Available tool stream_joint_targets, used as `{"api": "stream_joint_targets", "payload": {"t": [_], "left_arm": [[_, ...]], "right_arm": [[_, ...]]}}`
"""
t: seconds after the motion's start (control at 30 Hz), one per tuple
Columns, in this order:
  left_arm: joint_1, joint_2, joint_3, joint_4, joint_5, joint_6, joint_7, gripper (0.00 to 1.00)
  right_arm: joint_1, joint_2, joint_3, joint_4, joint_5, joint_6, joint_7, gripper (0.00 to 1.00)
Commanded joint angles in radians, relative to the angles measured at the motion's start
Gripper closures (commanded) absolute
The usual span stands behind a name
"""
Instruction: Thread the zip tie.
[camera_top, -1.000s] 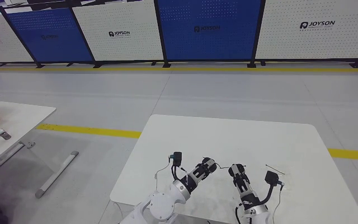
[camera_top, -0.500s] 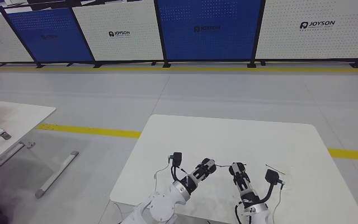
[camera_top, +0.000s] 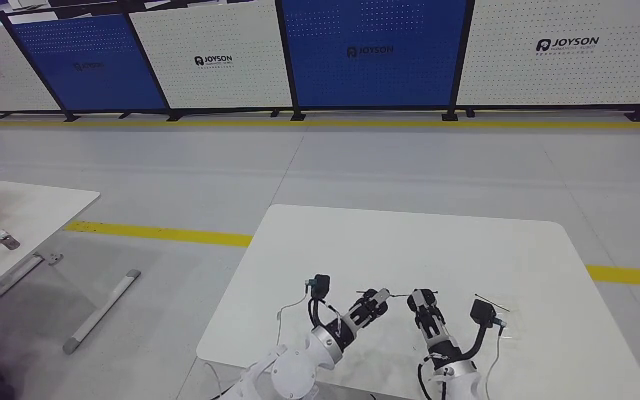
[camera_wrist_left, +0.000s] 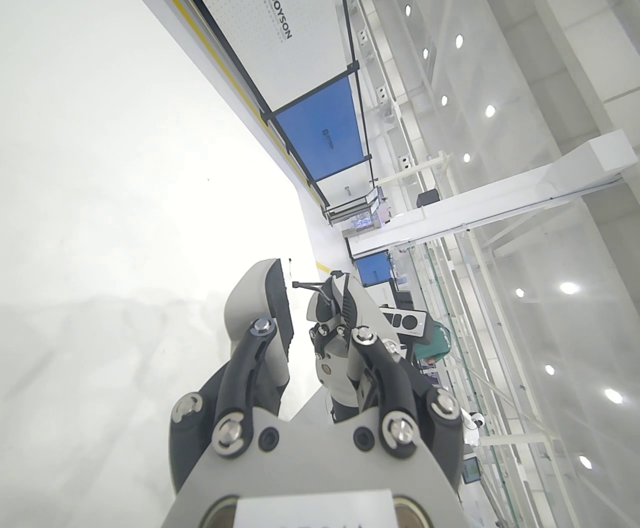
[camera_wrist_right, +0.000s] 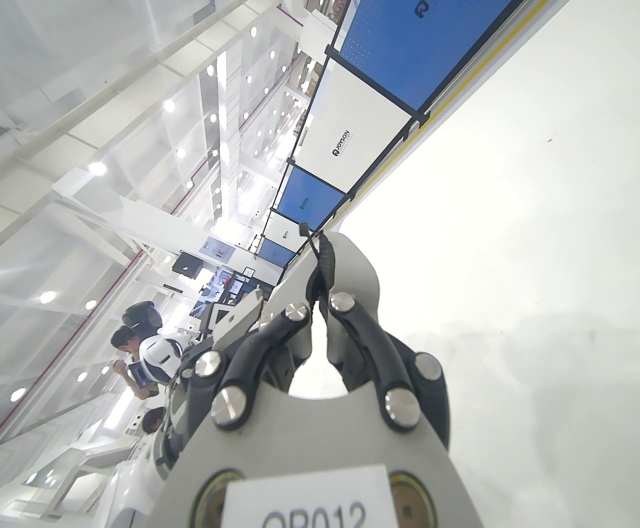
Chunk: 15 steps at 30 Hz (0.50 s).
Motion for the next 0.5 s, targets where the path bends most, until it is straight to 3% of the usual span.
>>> {"api": "stream_joint_targets", "payload": {"t": [0.0, 0.2, 0.27, 0.47], "left_arm": [[-0.003, -0.001, 0.005, 0.002, 0.004, 0.003, 0.002, 0.76], [-0.011, -0.004, 0.011, 0.008, 0.003, 0.010, 0.006, 0.84], [-0.012, -0.004, 0.011, 0.010, 0.001, 0.011, 0.006, 0.99], [-0.013, -0.005, 0.013, 0.011, 0.015, 0.013, 0.005, 1.00]], "right_arm": [[0.000, -0.001, 0.000, 0.001, 0.000, -0.001, 0.000, 1.00], [-0.001, -0.003, -0.001, 0.001, -0.004, -0.003, 0.001, 1.00], [-0.003, -0.003, 0.000, 0.000, -0.006, -0.004, 0.000, 1.00], [-0.004, -0.004, 0.002, 0.001, -0.010, -0.005, 0.003, 1.00]]}}
